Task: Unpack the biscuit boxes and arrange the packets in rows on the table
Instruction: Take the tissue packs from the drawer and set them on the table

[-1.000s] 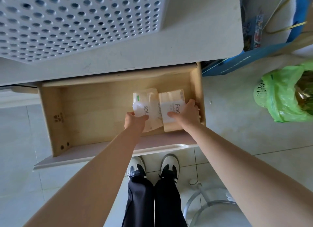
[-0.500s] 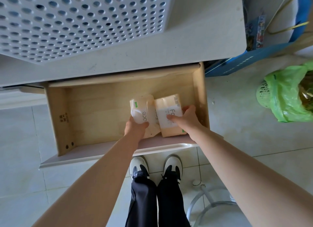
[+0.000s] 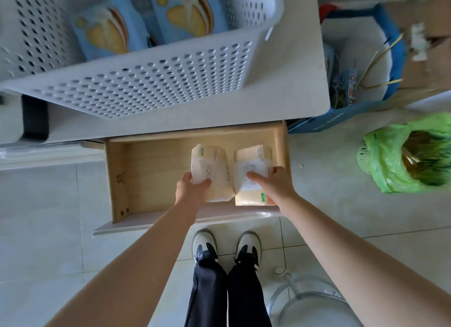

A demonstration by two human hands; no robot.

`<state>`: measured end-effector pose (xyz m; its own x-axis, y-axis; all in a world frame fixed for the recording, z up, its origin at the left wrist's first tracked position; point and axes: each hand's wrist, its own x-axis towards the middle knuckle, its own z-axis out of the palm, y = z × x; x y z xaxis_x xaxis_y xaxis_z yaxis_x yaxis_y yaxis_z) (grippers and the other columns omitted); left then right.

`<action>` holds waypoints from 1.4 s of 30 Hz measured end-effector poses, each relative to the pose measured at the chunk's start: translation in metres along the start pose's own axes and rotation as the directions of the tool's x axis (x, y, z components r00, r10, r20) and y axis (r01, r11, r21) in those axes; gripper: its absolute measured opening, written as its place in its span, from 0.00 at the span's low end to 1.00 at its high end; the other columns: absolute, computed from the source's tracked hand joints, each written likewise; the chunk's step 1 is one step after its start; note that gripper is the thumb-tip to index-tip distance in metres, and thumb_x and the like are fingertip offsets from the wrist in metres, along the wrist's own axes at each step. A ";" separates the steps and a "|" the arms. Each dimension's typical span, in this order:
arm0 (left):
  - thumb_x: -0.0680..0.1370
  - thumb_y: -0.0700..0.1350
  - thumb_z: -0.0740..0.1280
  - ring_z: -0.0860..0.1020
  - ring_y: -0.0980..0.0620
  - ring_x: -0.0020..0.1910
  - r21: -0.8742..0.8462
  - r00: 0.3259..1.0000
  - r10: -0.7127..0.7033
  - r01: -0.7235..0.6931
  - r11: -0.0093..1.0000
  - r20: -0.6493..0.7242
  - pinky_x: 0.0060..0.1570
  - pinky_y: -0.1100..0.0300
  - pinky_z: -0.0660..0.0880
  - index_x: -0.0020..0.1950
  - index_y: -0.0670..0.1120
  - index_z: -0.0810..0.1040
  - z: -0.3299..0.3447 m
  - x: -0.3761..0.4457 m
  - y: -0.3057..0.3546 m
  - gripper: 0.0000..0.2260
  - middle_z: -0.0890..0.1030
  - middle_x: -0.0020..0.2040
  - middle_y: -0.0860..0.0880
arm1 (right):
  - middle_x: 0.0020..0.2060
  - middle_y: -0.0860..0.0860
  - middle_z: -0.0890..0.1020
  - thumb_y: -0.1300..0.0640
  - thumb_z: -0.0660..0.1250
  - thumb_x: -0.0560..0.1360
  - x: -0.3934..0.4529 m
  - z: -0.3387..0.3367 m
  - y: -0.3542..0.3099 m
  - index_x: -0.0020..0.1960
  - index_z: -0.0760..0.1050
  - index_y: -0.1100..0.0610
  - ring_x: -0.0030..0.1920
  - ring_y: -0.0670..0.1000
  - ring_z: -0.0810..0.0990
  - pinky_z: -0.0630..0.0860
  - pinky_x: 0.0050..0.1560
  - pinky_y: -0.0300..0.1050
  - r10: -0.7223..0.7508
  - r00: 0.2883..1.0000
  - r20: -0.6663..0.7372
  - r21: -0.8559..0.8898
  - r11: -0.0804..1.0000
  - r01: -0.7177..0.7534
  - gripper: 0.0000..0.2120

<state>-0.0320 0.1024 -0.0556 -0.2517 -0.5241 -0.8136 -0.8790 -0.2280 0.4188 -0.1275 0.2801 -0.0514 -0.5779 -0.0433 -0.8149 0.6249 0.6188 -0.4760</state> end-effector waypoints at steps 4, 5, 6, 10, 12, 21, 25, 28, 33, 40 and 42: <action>0.75 0.44 0.70 0.76 0.57 0.39 -0.085 1.000 0.019 -0.017 0.996 0.022 0.30 0.65 0.69 0.63 0.47 0.74 -0.032 -0.046 0.023 0.17 0.77 0.43 0.55 | 0.42 0.47 0.82 0.49 0.77 0.67 -0.047 -0.018 -0.037 0.47 0.74 0.51 0.41 0.47 0.82 0.76 0.35 0.39 -0.058 0.996 0.064 0.028 0.998 0.056 0.15; 0.75 0.44 0.71 0.76 0.57 0.39 -0.103 0.999 0.028 -0.025 0.994 0.025 0.30 0.65 0.69 0.62 0.48 0.74 -0.041 -0.059 0.028 0.16 0.77 0.44 0.55 | 0.43 0.48 0.82 0.50 0.77 0.67 -0.061 -0.022 -0.047 0.49 0.75 0.51 0.41 0.48 0.82 0.77 0.35 0.39 -0.074 0.994 0.075 0.042 0.997 0.071 0.16; 0.75 0.44 0.71 0.76 0.57 0.40 -0.119 0.999 0.037 -0.033 0.992 0.026 0.30 0.65 0.69 0.61 0.47 0.74 -0.050 -0.072 0.032 0.15 0.77 0.44 0.54 | 0.43 0.48 0.83 0.51 0.77 0.67 -0.075 -0.027 -0.058 0.50 0.75 0.52 0.40 0.46 0.83 0.77 0.33 0.38 -0.094 0.992 0.087 0.058 0.994 0.089 0.16; 0.75 0.43 0.71 0.78 0.52 0.44 -0.196 0.998 0.064 -0.058 0.979 0.025 0.36 0.60 0.74 0.57 0.46 0.75 -0.087 -0.121 0.052 0.12 0.79 0.47 0.50 | 0.43 0.49 0.84 0.51 0.76 0.68 -0.139 -0.043 -0.098 0.48 0.75 0.50 0.39 0.45 0.84 0.79 0.34 0.39 -0.151 0.982 0.110 0.093 0.986 0.141 0.13; 0.75 0.43 0.71 0.78 0.51 0.44 -0.247 0.996 0.091 -0.084 0.965 0.019 0.36 0.59 0.75 0.55 0.47 0.75 -0.104 -0.146 0.064 0.11 0.80 0.47 0.49 | 0.44 0.49 0.84 0.49 0.76 0.69 -0.172 -0.051 -0.118 0.51 0.75 0.50 0.42 0.48 0.84 0.79 0.36 0.41 -0.164 0.978 0.125 0.091 0.984 0.153 0.15; 0.75 0.41 0.71 0.80 0.48 0.43 -0.425 0.974 0.216 -0.227 0.876 -0.074 0.39 0.55 0.78 0.52 0.46 0.77 -0.193 -0.271 0.100 0.07 0.82 0.45 0.46 | 0.41 0.45 0.85 0.46 0.74 0.71 -0.318 -0.070 -0.192 0.53 0.79 0.50 0.36 0.40 0.83 0.73 0.31 0.34 -0.298 0.952 0.074 0.072 0.953 0.293 0.13; 0.76 0.43 0.70 0.79 0.56 0.36 -0.459 0.951 0.266 -0.308 0.833 -0.156 0.29 0.68 0.72 0.48 0.51 0.76 -0.232 -0.323 0.098 0.05 0.82 0.40 0.51 | 0.43 0.48 0.86 0.47 0.74 0.71 -0.371 -0.069 -0.208 0.51 0.79 0.51 0.39 0.43 0.84 0.73 0.32 0.35 -0.323 0.945 0.050 0.106 0.943 0.316 0.13; 0.76 0.43 0.70 0.80 0.62 0.34 -0.482 0.934 0.292 -0.355 0.801 -0.204 0.30 0.70 0.73 0.50 0.53 0.75 -0.262 -0.361 0.093 0.07 0.83 0.40 0.54 | 0.42 0.48 0.85 0.46 0.73 0.71 -0.407 -0.066 -0.215 0.52 0.78 0.50 0.37 0.43 0.83 0.72 0.27 0.34 -0.331 0.942 0.060 0.130 0.938 0.322 0.13; 0.76 0.43 0.70 0.80 0.61 0.35 -0.522 0.911 0.264 -0.400 0.753 -0.316 0.37 0.62 0.74 0.56 0.51 0.75 -0.301 -0.409 0.077 0.10 0.83 0.40 0.52 | 0.45 0.48 0.85 0.46 0.72 0.72 -0.454 -0.060 -0.223 0.57 0.76 0.49 0.42 0.45 0.84 0.80 0.39 0.44 -0.379 0.917 0.127 0.159 0.920 0.358 0.16; 0.77 0.41 0.70 0.78 0.56 0.35 -0.637 0.877 0.148 -0.439 0.634 -0.458 0.35 0.63 0.74 0.52 0.48 0.78 -0.324 -0.463 0.051 0.06 0.82 0.38 0.52 | 0.45 0.49 0.85 0.45 0.75 0.68 -0.493 -0.054 -0.241 0.53 0.76 0.46 0.45 0.48 0.85 0.83 0.46 0.53 -0.418 0.854 0.309 0.120 0.908 0.401 0.16; 0.76 0.41 0.70 0.79 0.55 0.36 -0.666 0.866 0.095 -0.443 0.600 -0.490 0.36 0.61 0.75 0.52 0.49 0.78 -0.323 -0.478 0.040 0.06 0.82 0.40 0.50 | 0.45 0.50 0.86 0.45 0.76 0.67 -0.501 -0.051 -0.244 0.50 0.78 0.44 0.46 0.51 0.85 0.82 0.49 0.59 -0.408 0.829 0.384 0.098 0.910 0.402 0.14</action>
<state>0.1843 0.0790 0.4802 -0.1035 -0.8780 -0.4673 -0.1459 -0.4514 0.8803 -0.0173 0.1906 0.4895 -0.5322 -0.5891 -0.6080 0.3880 0.4686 -0.7936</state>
